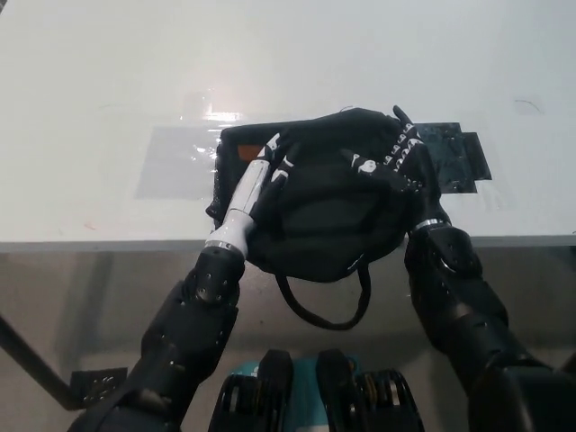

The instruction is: A soft travel bag is kept infront of the robot in the middle of the desk and the robot uses both its hands to press it to reduce its size

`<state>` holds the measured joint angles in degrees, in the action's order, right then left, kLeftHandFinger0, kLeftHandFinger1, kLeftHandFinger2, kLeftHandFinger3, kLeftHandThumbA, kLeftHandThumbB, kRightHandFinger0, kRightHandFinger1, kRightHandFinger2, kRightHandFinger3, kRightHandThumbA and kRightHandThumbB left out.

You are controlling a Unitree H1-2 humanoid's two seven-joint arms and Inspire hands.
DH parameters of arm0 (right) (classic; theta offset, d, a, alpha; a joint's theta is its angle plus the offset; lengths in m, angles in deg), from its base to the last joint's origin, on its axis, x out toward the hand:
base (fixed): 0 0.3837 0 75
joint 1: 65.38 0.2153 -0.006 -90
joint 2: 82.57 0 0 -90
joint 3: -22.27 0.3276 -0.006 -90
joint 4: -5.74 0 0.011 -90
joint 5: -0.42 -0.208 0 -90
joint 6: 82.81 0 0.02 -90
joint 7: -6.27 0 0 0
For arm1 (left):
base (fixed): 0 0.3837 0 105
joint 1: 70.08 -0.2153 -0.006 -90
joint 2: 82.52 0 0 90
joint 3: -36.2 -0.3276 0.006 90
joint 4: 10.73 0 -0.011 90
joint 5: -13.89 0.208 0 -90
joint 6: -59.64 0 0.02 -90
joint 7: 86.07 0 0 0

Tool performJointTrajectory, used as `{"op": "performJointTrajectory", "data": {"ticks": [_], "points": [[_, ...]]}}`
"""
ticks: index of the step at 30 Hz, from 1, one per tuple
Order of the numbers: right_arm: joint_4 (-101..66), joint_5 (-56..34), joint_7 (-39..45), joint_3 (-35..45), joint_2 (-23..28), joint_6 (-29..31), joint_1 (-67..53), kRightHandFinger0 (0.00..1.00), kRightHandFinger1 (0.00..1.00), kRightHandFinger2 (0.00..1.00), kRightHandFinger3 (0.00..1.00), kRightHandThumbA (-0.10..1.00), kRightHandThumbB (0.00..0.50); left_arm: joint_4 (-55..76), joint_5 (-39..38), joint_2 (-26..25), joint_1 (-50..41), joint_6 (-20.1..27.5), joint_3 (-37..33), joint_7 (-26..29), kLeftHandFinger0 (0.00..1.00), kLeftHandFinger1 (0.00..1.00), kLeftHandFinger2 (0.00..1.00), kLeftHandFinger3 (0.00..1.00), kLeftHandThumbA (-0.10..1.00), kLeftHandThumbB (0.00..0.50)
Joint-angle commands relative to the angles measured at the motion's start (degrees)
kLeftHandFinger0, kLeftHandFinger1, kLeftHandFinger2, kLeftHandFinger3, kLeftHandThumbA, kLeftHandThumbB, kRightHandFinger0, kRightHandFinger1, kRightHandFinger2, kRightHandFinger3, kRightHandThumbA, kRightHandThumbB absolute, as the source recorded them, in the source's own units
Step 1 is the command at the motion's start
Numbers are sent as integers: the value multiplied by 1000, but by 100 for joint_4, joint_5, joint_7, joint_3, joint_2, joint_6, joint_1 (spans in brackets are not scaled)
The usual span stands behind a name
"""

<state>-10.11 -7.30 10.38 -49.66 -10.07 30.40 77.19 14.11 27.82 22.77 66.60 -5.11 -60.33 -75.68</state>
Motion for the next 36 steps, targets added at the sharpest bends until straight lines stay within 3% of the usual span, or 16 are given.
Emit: {"op": "performJointTrajectory", "data": {"ticks": [1, 6, 8, 12, 15, 19, 20, 21, 23, 29, 33, 36], "points": [[542, -20, -22, -177, -226, -348, -453, 1000, 1000, 1000, 1000, 1000, 220, -724, 395, -29, -369, -421, -388, 224, 1000, 1000, 1000, 1000, 1000, 163], [610, 62, -255, -366, -186, -331, -392, 1000, 1000, 1000, 1000, 1000, 220, -986, 739, -98, -48, -752, -969, 374, 1000, 1000, 1000, 1000, 1000, 214], [605, 162, -395, -498, -155, -300, -353, 1000, 1000, 1000, 1000, 1000, 219, -1052, 761, -127, 85, -786, -1092, 390, 1000, 1000, 1000, 1000, 1000, 193], [603, 550, -631, -1042, -68, -303, -225, 1000, 1000, 1000, 1000, 1000, 281, -1126, 859, -196, 325, -860, -1322, 393, 1000, 1000, 1000, 1000, 1000, 208], [584, 1039, -1009, -1681, 15, -291, -120, 1000, 1000, 1000, 1000, 1000, 241, -1090, 939, -275, 556, -962, -1491, 287, 1000, 1000, 1000, 1000, 1000, 207], [548, 2173, -1777, -3092, 184, -670, 89, 1000, 1000, 1000, 1000, 1000, 215, -1046, 952, -363, 822, -946, -1605, 179, 1000, 1000, 1000, 1000, 1000, 206], [543, 2674, -2097, -3626, 232, -889, 183, 1000, 1000, 1000, 1000, 1000, 202, -1019, 1011, -400, 909, -916, -1664, 178, 1000, 1000, 1000, 1000, 1000, 192], [560, 3002, -2215, -4071, 264, -1136, 295, 1000, 1000, 1000, 1000, 1000, 158, -1008, 1056, -431, 990, -924, -1718, 168, 1000, 1000, 1000, 1000, 1000, 197], [642, 3541, -2254, -4796, 324, -1615, 564, 1000, 1000, 1000, 1000, 1000, 147, -991, 1136, -473, 1192, -960, -1811, 95, 1000, 1000, 1000, 1000, 1000, 201], [814, 3847, -2201, -5721, 368, -2149, 835, 1000, 1000, 1000, 1000, 1000, 164, -981, 1283, -497, 1639, -1184, -1988, -101, 1000, 1000, 1000, 1000, 1000, 206], [837, 3656, -2168, -5880, 408, -2163, 824, 1000, 1000, 1000, 1000, 1000, 140, -905, 1243, -508, 1822, -1278, -2002, -216, 1000, 1000, 1000, 1000, 1000, 209], [772, 3164, -2196, -5547, 503, -1860, 825, 1000, 1000, 1000, 1000, 1000, 175, -752, 1177, -578, 1860, -1207, -1952, -204, 1000, 1000, 1000, 1000, 1000, 202]]}}
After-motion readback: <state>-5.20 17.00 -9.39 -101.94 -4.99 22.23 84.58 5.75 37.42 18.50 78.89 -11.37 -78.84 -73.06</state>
